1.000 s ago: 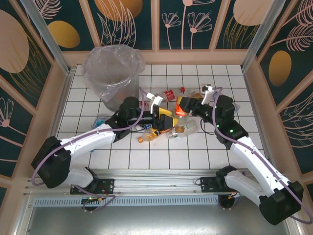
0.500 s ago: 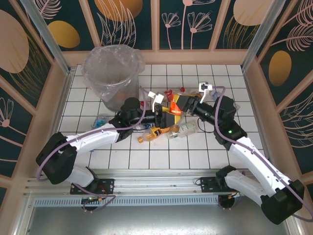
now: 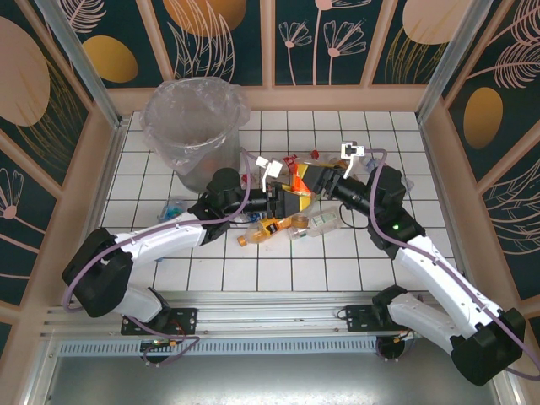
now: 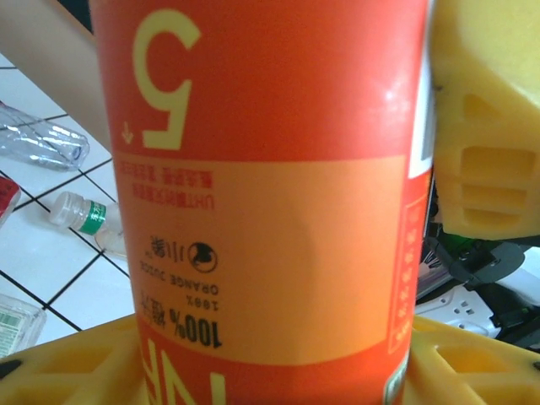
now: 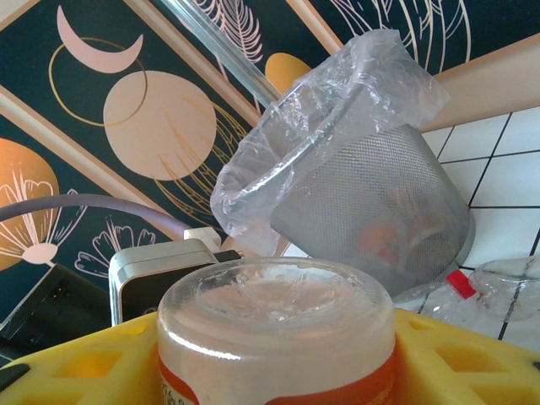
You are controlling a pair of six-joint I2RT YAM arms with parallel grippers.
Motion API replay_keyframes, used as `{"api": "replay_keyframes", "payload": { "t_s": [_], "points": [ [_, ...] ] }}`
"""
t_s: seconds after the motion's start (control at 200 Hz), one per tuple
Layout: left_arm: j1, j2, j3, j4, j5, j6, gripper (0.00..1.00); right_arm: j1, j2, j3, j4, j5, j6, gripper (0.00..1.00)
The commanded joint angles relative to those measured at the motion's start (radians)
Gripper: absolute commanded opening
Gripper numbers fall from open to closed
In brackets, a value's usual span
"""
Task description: Put the plastic bottles in the bin
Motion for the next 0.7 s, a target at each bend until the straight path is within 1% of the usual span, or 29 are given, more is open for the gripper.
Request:
{"api": "replay_keyframes", "payload": {
  "t_s": [0.0, 0.05, 0.1, 0.195, 0.28, 0.335, 0.39, 0.545, 0.59, 0.605, 0.656, 0.696],
  "points": [
    [-0.005, -0.024, 0.012, 0.014, 0.004, 0.021, 0.56, 0.012, 0.0, -0.006, 0.056, -0.003, 0.004, 0.6],
    [-0.005, -0.031, 0.015, -0.009, -0.003, 0.038, 0.55, 0.012, -0.002, -0.006, 0.054, -0.001, 0.003, 0.6],
    [-0.006, -0.041, 0.018, -0.045, -0.014, 0.058, 0.52, 0.012, -0.005, -0.007, 0.051, 0.002, 0.001, 0.63],
    [-0.005, -0.062, 0.025, -0.105, -0.045, 0.087, 0.51, 0.012, -0.013, 0.0, 0.04, 0.004, -0.007, 0.73],
    [-0.006, -0.077, 0.031, -0.143, -0.074, 0.088, 0.53, 0.012, -0.03, 0.007, 0.01, 0.018, -0.029, 0.84],
    [-0.005, -0.081, 0.045, -0.186, -0.086, 0.097, 0.54, 0.012, -0.049, 0.012, -0.017, 0.037, -0.059, 0.9],
    [-0.004, -0.087, 0.058, -0.231, -0.106, 0.108, 0.55, 0.012, -0.074, 0.014, -0.047, 0.052, -0.094, 0.98],
    [0.009, -0.102, 0.102, -0.357, -0.143, 0.132, 0.56, 0.012, -0.158, 0.023, -0.153, 0.105, -0.22, 0.99],
    [0.014, -0.105, 0.104, -0.416, -0.157, 0.151, 0.56, 0.012, -0.19, 0.016, -0.171, 0.108, -0.267, 0.99],
    [0.016, -0.107, 0.134, -0.43, -0.164, 0.155, 0.56, 0.012, -0.202, 0.012, -0.174, 0.11, -0.28, 0.99],
    [0.029, -0.112, 0.156, -0.479, -0.177, 0.166, 0.56, 0.012, -0.242, -0.005, -0.187, 0.124, -0.318, 0.99],
    [0.041, -0.117, 0.174, -0.524, -0.188, 0.178, 0.56, 0.012, -0.27, -0.019, -0.192, 0.096, -0.368, 0.99]
  ]
}}
